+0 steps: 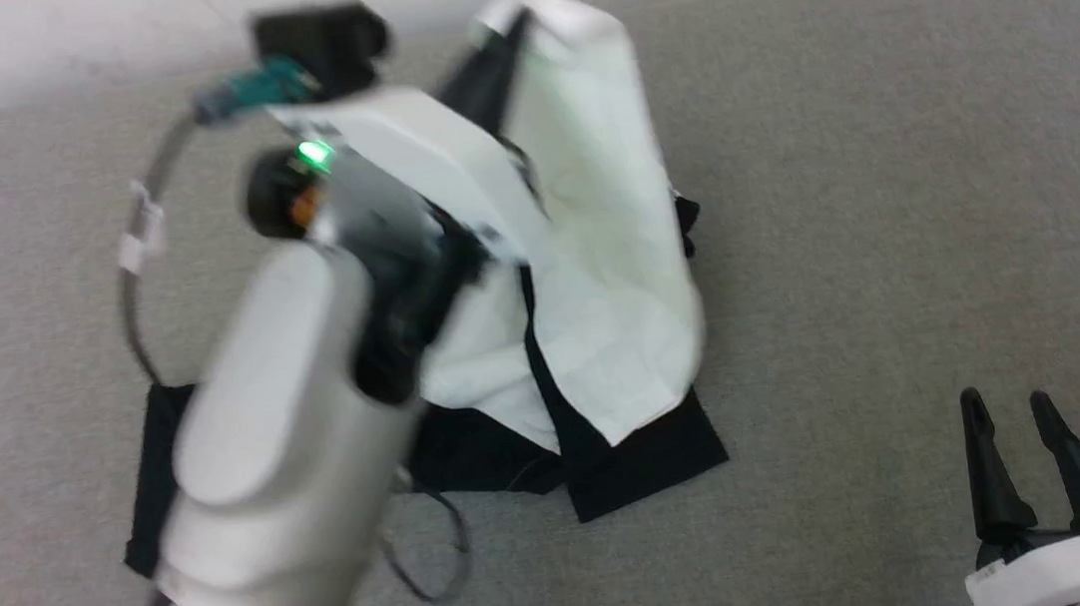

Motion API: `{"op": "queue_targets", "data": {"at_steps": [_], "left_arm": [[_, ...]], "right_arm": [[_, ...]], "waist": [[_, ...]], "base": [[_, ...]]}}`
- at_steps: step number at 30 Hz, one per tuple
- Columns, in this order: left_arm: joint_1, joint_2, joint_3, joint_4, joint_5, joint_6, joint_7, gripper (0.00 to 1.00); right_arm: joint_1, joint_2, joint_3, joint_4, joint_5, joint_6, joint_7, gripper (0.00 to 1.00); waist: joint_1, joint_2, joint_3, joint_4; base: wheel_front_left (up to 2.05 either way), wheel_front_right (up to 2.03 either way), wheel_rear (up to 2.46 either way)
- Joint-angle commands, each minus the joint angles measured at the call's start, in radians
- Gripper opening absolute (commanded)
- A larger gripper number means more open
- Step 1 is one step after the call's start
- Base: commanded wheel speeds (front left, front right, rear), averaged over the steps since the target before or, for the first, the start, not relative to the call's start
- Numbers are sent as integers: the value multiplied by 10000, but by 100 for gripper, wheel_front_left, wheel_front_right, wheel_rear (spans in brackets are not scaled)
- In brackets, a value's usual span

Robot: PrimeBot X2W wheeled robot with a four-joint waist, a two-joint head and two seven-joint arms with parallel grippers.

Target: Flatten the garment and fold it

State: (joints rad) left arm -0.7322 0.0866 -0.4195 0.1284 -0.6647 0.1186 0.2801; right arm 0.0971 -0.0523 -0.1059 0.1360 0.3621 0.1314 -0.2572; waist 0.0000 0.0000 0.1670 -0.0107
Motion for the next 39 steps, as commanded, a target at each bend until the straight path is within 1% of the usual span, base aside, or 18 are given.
{"op": "queue_targets", "data": {"at_steps": [1, 7, 11, 17, 23, 27, 28, 29, 31, 35, 39], "left_arm": [[-517, 272, 316, 392, 72, 25, -105, 0], [-1862, 1565, 1061, 2017, 571, -81, -474, 0], [-2282, 2184, 1390, 2814, 721, -162, -794, 0], [-2559, 3028, 871, 3707, 1315, -697, -499, 0], [-2666, 3922, 375, 4502, 2146, -719, -259, 0], [-2605, 4217, 186, 4956, 2273, -805, 130, 0], [-2590, 4183, 264, 5037, 2163, -740, 217, 21], [-2608, 4146, 349, 5056, 2089, -643, 199, 100], [-2669, 4053, 455, 4987, 1991, -568, -1, 100], [-2660, 3794, 525, 4857, 1687, -750, -185, 100], [-2495, 3501, 446, 4697, 1413, -1009, -196, 100]], "right_arm": [[-204, 20, 26, -8, 35, -7, -45, 100], [-540, 20, 154, -9, 147, -7, -45, 100], [-761, 20, 196, -45, 262, -7, -45, 100], [-1095, 20, 320, -87, 461, -7, -45, 100], [-1339, 20, 584, -98, 694, -7, -45, 100], [-1412, 20, 624, -47, 765, -7, -46, 100], [-1415, 20, 607, -37, 770, -7, -46, 100], [-1413, 20, 575, -35, 773, -7, -46, 100], [-1396, 20, 512, -10, 736, -7, -46, 100], [-1400, 20, 443, 60, 572, -7, -46, 100], [-1370, 20, 350, 118, 374, -7, -46, 100]], "waist": [[0, 0, 439, -453], [0, 0, 1322, -1273], [0, 0, 2017, -1717], [0, 0, 2959, -2205], [0, 0, 3535, -2647], [0, 0, 3726, -2772], [0, 0, 3743, -2763], [0, 0, 3760, -2735], [0, 0, 3735, -2615], [0, 0, 3394, -2209], [0, 0, 2776, -1671]], "base": [[0, 0, 0], [0, 0, 0], [0, 0, 0], [0, 0, 0], [0, 0, 0], [0, 0, 0], [0, 0, 0], [0, 0, 0], [0, 0, 0], [0, 0, 0], [0, 0, 0]]}}
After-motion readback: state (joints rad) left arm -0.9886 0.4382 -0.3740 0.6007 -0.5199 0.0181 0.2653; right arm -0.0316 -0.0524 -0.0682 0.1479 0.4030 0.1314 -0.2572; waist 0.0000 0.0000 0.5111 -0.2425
